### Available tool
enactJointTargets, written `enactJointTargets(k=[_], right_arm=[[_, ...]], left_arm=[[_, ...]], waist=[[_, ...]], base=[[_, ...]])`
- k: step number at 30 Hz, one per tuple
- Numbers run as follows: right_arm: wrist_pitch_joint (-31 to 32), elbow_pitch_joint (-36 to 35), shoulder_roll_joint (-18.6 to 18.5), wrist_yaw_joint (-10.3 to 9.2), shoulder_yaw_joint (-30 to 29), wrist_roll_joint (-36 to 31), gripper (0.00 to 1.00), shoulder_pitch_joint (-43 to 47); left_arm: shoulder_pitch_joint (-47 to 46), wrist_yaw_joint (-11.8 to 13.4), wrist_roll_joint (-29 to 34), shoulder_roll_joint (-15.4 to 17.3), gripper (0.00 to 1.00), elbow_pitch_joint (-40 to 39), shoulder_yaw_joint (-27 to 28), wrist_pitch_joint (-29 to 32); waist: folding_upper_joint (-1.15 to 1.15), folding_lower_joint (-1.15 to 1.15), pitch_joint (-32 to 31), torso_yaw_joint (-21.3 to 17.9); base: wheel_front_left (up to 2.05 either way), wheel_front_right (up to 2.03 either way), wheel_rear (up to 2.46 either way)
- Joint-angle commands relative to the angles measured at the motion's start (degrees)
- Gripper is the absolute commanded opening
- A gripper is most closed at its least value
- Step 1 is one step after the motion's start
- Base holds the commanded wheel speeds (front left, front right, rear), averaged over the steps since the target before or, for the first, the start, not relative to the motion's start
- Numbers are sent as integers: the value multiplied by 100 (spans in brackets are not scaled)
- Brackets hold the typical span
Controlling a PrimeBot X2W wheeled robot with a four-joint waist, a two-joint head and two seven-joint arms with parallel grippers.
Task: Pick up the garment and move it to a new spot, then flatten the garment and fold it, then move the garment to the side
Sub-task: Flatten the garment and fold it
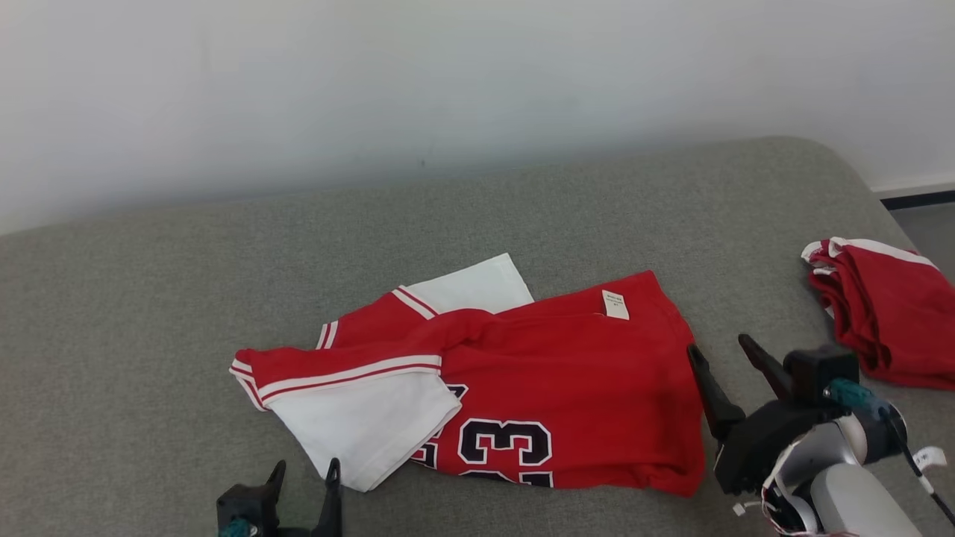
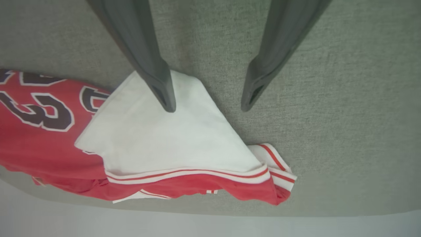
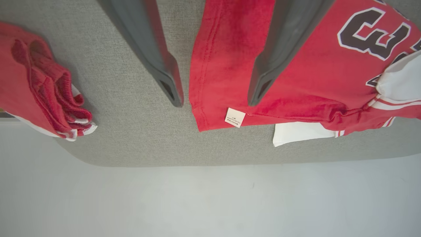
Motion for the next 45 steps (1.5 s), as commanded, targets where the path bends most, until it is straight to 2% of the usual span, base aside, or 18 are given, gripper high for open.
enactJointTargets(k=[1, 8, 14, 15, 16, 17, 18, 21, 24, 25, 26, 29, 36, 45], right_arm=[[0, 57, -36, -15, 68, 26, 100, -164], [-101, 312, -126, -15, 373, 127, 100, -613], [-21, 704, -265, -15, 496, 243, 100, -883], [30, 778, -283, -15, 484, 239, 100, -923], [115, 866, -297, -15, 461, 256, 100, -964], [212, 976, -319, -15, 421, 260, 100, -1007], [317, 1079, -332, -15, 397, 252, 100, -1058], [658, 1392, -298, -15, 263, 249, 100, -1260], [1024, 1726, -202, -15, 103, 197, 100, -1501], [1151, 1833, -138, -15, 65, 214, 100, -1598], [1261, 1933, -89, -15, 20, 268, 100, -1698], [1510, 2323, -12, -15, -139, 315, 100, -2085], [1557, 3174, 1, -15, -783, -130, 100, -2775], [1943, 3836, 61, -15, -872, -438, 100, -3205]], left_arm=[[-176, 58, -16, 3, 100, 157, -21, 98], [-572, 240, -33, 5, 100, 716, -74, 538], [-695, 77, -90, -18, 98, 1025, -280, 884], [-701, 36, -108, -23, 93, 1062, -318, 962], [-703, 33, -131, -27, 76, 1108, -356, 1061], [-706, 2, -139, -31, 67, 1148, -407, 1154], [-699, -33, -163, -38, 49, 1180, -451, 1260], [-668, -90, -240, -50, 31, 1207, -604, 1566], [-650, -145, -352, -54, 25, 1151, -722, 1813], [-646, -154, -375, -59, 15, 1119, -755, 1860], [-644, -162, -384, -58, 0, 1087, -792, 1910], [-652, -165, -393, -53, 0, 933, -900, 2043], [-631, -84, -350, 7, 0, 637, -993, 2091], [-663, 11, -363, 91, 0, 363, -1034, 2185]], waist=[[0, -1, 146, -90], [0, -1, 342, -147], [0, -1, 452, -111], [0, -1, 461, -99], [0, -1, 472, -87], [0, -1, 480, -76], [0, -1, 490, -64], [0, -1, 533, -21], [0, -1, 579, 38], [0, -1, 595, 57], [0, -1, 621, 85], [0, -1, 740, 220], [0, -1, 990, 507], [0, -1, 1247, 662]], base=[[0, 0, 0], [0, 0, 0], [0, 0, 0], [0, 0, 0], [0, 0, 0], [0, 0, 0], [0, 0, 0], [0, 0, 0], [0, 0, 0], [0, 0, 0], [0, 0, 0], [0, 0, 0], [0, 0, 0], [0, 0, 0]])
